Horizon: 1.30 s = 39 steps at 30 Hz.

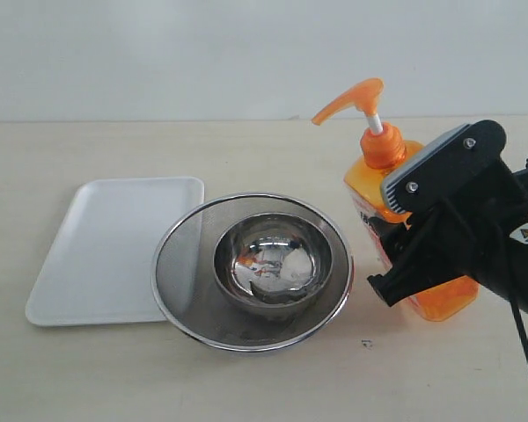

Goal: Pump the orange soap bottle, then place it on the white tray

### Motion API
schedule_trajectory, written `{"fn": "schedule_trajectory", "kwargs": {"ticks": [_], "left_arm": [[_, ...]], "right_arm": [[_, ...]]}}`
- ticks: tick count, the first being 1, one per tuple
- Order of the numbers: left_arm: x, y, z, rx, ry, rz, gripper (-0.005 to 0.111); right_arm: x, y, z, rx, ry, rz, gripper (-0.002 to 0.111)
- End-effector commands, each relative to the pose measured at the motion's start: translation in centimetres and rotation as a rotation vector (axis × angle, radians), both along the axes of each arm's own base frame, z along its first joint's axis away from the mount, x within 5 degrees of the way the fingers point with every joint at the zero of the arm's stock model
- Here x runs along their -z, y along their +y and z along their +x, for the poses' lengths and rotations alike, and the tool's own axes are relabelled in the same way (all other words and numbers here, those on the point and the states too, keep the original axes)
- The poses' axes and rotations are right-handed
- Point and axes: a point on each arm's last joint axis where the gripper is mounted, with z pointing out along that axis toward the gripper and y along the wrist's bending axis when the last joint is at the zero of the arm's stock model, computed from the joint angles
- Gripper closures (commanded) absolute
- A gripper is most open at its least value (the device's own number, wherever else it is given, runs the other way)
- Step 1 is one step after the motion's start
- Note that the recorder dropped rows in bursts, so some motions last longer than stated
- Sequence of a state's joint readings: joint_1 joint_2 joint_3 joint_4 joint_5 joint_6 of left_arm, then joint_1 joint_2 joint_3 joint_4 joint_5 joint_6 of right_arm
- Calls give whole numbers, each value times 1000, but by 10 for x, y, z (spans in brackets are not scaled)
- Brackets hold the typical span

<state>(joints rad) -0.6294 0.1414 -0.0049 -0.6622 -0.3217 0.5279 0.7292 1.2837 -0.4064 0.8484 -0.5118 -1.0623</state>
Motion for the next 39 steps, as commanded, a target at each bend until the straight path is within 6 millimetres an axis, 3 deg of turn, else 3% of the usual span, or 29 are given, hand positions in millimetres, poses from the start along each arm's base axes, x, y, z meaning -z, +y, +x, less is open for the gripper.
{"fn": "schedule_trajectory", "kwargs": {"ticks": [1, 31, 39], "left_arm": [[2, -1, -1, 10, 7, 6, 102], [8, -5, -3, 66, 64, 40, 102], [3, 12, -6, -152, -8, -7, 102]], "right_arm": [[-13, -1, 4, 22, -92, 14, 107], [-12, -1, 3, 23, -80, 28, 107], [-12, -1, 3, 23, -80, 28, 107]]}}
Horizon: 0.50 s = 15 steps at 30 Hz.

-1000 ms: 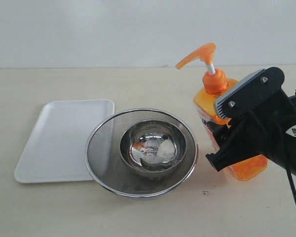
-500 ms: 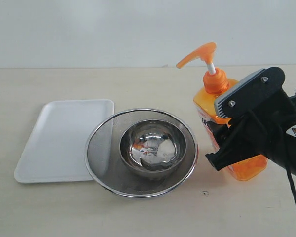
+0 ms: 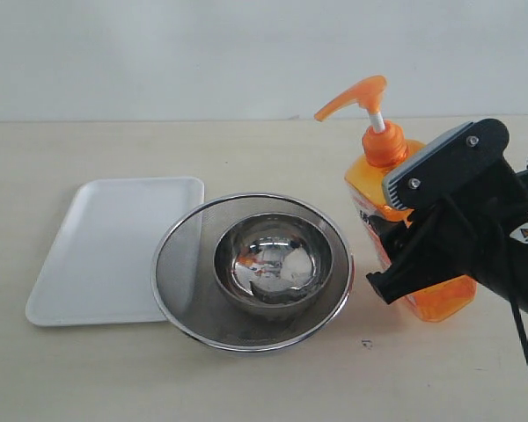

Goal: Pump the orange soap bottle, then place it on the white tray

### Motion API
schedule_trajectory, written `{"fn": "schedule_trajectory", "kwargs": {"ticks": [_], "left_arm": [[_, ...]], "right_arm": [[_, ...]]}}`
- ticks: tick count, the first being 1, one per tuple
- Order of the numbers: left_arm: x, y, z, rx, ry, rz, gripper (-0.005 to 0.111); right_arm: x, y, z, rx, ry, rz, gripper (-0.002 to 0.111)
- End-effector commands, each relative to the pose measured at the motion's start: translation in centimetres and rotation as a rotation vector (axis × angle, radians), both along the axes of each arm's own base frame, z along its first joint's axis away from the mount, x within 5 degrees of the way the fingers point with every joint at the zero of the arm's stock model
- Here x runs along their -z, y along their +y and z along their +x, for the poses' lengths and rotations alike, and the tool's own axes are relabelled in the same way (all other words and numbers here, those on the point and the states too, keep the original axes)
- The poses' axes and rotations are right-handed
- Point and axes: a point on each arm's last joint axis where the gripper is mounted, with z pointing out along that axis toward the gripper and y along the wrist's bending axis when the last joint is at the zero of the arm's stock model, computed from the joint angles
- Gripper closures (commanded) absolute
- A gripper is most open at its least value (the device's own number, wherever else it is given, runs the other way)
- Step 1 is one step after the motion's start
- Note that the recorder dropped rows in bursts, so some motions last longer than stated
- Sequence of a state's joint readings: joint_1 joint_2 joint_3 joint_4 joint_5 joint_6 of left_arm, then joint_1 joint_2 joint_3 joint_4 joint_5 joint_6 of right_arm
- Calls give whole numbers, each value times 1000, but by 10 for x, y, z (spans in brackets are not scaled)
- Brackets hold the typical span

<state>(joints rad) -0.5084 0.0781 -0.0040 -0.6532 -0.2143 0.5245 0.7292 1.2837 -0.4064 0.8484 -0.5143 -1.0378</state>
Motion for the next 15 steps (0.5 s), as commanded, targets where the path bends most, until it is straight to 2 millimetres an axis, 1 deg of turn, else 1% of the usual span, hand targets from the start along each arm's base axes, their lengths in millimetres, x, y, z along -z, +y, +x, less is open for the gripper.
{"fn": "schedule_trajectory", "kwargs": {"ticks": [1, 8, 15], "left_arm": [[-1, 9, -3, -119, -38, -26, 102], [-3, 17, -5, -240, -66, -35, 102], [-3, 18, -5, -272, -64, -33, 102]], "right_arm": [[-12, 0, 3, 13, -84, 6, 107], [-12, 0, 3, 19, -79, 22, 107], [-12, -1, 3, 29, -74, 44, 107]]}}
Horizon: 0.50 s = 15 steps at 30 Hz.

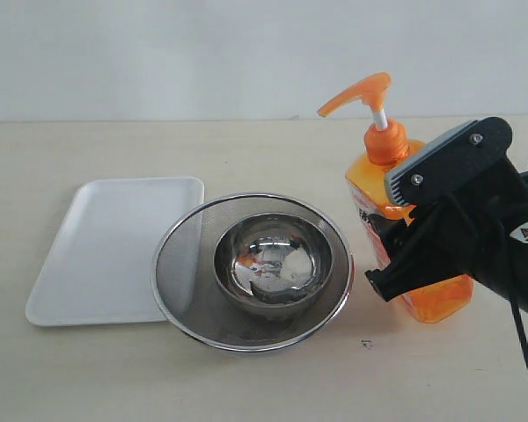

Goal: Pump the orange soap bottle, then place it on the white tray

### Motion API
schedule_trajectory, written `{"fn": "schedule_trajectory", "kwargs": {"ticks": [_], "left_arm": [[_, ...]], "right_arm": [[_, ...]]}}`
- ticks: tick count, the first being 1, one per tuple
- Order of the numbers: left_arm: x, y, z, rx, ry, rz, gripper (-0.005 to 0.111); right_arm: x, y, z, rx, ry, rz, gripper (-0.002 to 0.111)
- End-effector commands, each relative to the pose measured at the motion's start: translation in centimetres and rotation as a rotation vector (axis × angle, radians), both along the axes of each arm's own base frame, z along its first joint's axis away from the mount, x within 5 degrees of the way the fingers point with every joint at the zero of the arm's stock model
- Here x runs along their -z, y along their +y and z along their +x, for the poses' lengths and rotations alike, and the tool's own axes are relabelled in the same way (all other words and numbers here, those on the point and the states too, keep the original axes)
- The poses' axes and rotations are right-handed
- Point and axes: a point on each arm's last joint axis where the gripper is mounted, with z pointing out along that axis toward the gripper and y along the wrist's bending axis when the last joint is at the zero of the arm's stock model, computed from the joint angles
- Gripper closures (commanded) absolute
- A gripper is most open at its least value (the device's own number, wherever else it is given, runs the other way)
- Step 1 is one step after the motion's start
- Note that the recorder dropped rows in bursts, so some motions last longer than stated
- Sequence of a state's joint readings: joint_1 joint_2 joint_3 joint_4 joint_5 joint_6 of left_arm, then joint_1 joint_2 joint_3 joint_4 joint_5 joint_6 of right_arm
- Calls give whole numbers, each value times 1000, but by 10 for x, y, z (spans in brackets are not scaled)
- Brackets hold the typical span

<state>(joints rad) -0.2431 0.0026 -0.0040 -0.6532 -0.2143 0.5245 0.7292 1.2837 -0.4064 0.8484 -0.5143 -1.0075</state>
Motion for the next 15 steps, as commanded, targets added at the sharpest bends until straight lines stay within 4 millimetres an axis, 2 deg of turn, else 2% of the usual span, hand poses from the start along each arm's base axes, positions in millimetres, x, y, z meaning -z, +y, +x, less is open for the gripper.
{"fn": "schedule_trajectory", "kwargs": {"ticks": [1, 9, 15], "left_arm": [[2, 0, 0, -6, 6, -6, 102], [2, 0, 0, -6, 6, -6, 102], [2, 0, 0, -6, 6, -6, 102]], "right_arm": [[-12, -1, 3, 18, -83, 16, 107], [-11, -9, 5, 156, -41, 103, 107], [-7, -13, 4, 275, 33, 269, 107]]}}
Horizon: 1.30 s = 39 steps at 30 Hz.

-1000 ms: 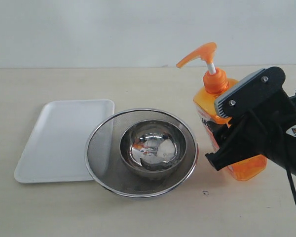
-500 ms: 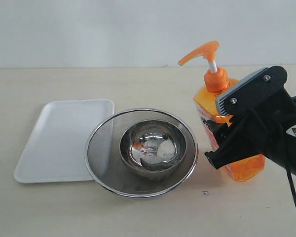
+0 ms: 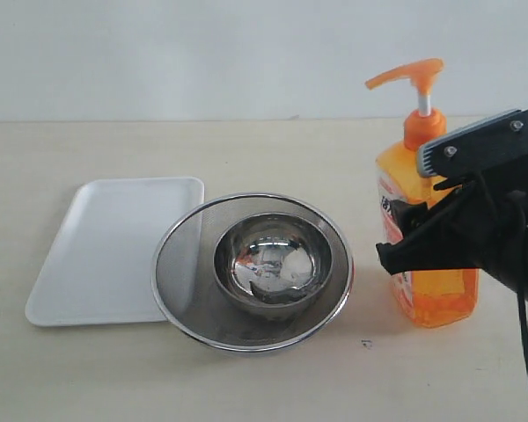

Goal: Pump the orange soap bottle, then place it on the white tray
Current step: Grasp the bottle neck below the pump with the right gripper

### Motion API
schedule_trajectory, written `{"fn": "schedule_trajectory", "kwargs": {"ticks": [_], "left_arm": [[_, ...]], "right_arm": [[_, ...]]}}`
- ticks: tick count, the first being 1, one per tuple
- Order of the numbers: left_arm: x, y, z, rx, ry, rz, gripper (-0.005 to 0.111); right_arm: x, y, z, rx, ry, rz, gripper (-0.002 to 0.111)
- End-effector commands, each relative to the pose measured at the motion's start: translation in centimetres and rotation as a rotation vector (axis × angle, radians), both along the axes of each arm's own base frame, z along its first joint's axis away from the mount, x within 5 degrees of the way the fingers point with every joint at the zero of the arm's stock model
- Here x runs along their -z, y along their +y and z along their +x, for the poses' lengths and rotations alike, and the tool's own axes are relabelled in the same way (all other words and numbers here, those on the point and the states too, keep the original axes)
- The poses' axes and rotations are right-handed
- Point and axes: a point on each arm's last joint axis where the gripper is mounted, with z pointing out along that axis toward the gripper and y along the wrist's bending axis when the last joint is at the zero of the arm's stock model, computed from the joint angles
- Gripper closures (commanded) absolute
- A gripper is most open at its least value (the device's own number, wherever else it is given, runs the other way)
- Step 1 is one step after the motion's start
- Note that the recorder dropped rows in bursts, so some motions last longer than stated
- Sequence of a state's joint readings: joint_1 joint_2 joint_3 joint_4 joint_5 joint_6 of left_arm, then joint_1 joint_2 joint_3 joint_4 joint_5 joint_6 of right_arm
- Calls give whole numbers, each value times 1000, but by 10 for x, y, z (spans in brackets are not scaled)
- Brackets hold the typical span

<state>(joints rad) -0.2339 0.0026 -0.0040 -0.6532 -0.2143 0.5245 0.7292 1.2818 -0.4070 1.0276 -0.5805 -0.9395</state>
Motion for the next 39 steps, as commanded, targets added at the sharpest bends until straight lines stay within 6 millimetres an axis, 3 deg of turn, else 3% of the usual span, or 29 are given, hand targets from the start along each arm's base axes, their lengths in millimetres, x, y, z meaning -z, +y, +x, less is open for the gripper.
{"fn": "schedule_trajectory", "kwargs": {"ticks": [1, 8, 21, 25, 28, 31, 39], "left_arm": [[2, 0, 0, 3, 6, -6, 102], [2, 0, 0, 3, 6, -6, 102], [2, 0, 0, 3, 6, -6, 102], [2, 0, 0, 3, 6, -6, 102], [2, 0, 0, 3, 6, -6, 102], [2, 0, 0, 3, 6, -6, 102], [2, 0, 0, 3, 6, -6, 102]], "right_arm": [[-7, -4, 2, 103, -4, 139, 107], [-5, -3, 1, 141, 34, 248, 107], [3, -3, -4, 101, 76, 209, 107], [3, -3, -4, 101, 76, 209, 89], [4, -3, -4, 110, 85, 222, 60], [4, -3, -4, 112, 89, 231, 41], [1, -5, -2, 137, 46, 228, 36]]}}
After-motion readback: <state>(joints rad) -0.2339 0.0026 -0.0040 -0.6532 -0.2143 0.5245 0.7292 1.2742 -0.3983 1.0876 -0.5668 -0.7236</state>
